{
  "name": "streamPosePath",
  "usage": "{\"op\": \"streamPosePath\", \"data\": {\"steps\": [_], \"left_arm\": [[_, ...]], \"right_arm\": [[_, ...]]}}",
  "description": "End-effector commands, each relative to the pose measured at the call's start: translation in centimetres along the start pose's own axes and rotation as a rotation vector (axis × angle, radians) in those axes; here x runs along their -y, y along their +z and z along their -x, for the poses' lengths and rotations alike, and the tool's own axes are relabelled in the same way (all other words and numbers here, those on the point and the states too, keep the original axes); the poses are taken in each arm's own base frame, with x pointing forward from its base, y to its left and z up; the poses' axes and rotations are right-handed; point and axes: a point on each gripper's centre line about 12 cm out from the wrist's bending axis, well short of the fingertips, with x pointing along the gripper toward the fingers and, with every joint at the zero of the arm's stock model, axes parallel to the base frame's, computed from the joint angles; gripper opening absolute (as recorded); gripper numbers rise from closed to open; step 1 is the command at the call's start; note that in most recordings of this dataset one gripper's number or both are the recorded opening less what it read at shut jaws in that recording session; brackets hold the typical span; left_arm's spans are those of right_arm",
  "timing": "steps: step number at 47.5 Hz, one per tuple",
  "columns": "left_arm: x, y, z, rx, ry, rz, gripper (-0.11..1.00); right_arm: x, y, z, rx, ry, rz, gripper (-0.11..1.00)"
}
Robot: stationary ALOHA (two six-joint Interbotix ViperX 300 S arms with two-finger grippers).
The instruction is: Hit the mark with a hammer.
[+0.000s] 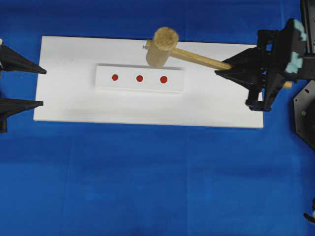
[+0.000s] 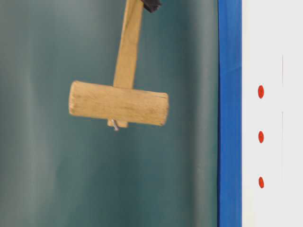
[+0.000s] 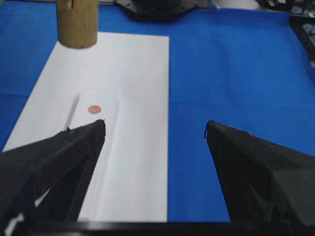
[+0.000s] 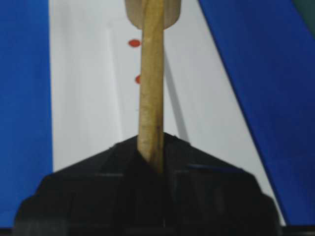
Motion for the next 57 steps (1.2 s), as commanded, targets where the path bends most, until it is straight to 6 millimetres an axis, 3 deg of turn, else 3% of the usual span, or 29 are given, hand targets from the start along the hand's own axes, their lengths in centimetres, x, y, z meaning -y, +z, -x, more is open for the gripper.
{"op": "streamPosePath", "data": {"steps": [1, 9, 20, 25, 34, 48, 57], "left_arm": [[0.0, 0.3, -0.1, 0.006, 0.0, 0.002, 0.8], [0.0, 0.3, -0.1, 0.006, 0.0, 0.003, 0.8], [0.0, 0.3, -0.1, 0.006, 0.0, 0.003, 0.8], [0.0, 0.3, -0.1, 0.006, -0.002, 0.004, 0.8], [0.0, 0.4, -0.1, 0.008, 0.0, 0.008, 0.8], [0.0, 0.3, -0.1, 0.006, 0.0, 0.006, 0.8], [0.0, 0.4, -0.1, 0.008, 0.0, 0.006, 0.8]], "right_arm": [[0.0, 0.6, 0.1, 0.022, -0.007, -0.001, 0.02], [0.1, -0.6, -0.9, -0.033, -0.018, 0.006, 0.02], [0.9, -7.4, -4.3, -0.311, -0.074, -0.014, 0.02], [1.0, -8.8, -5.1, -0.376, -0.081, -0.03, 0.02], [0.6, -7.0, -4.9, -0.317, -0.06, -0.024, 0.02], [-0.2, -2.2, -2.6, -0.128, -0.008, -0.024, 0.02], [-0.6, -1.0, -1.9, -0.087, 0.023, -0.006, 0.02]]}}
